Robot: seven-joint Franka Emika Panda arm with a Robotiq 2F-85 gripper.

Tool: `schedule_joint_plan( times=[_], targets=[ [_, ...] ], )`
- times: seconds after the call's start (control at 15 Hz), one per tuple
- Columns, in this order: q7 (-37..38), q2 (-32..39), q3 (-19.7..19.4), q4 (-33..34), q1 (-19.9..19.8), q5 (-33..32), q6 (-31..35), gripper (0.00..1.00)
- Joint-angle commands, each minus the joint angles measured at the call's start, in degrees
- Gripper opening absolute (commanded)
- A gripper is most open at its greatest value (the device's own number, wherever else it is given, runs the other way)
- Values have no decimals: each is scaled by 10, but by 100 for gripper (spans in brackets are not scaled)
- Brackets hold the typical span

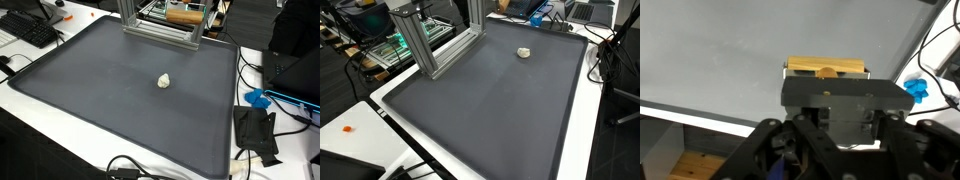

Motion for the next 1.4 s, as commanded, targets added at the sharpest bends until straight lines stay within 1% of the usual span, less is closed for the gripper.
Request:
schedule_joint_plan(
  times=[0.0, 0.07, 0.13, 0.47, 0.8, 1.07, 1.2, 1.33],
  targets=[
    [1, 0, -2, 2, 2, -2, -2, 54],
    [1, 0, -2, 4, 2, -2, -2, 54],
    [1, 0, -2, 4, 2, -2, -2, 29],
    [22, 87, 3, 12, -7, 3, 109, 29],
    [89, 189, 7, 32, -27, -15, 175, 29],
    [175, 257, 9, 57, -41, -67, 213, 29],
    [231, 285, 5, 73, -42, -107, 218, 29],
    [289, 310, -1, 90, -38, -145, 206, 29]
  ],
)
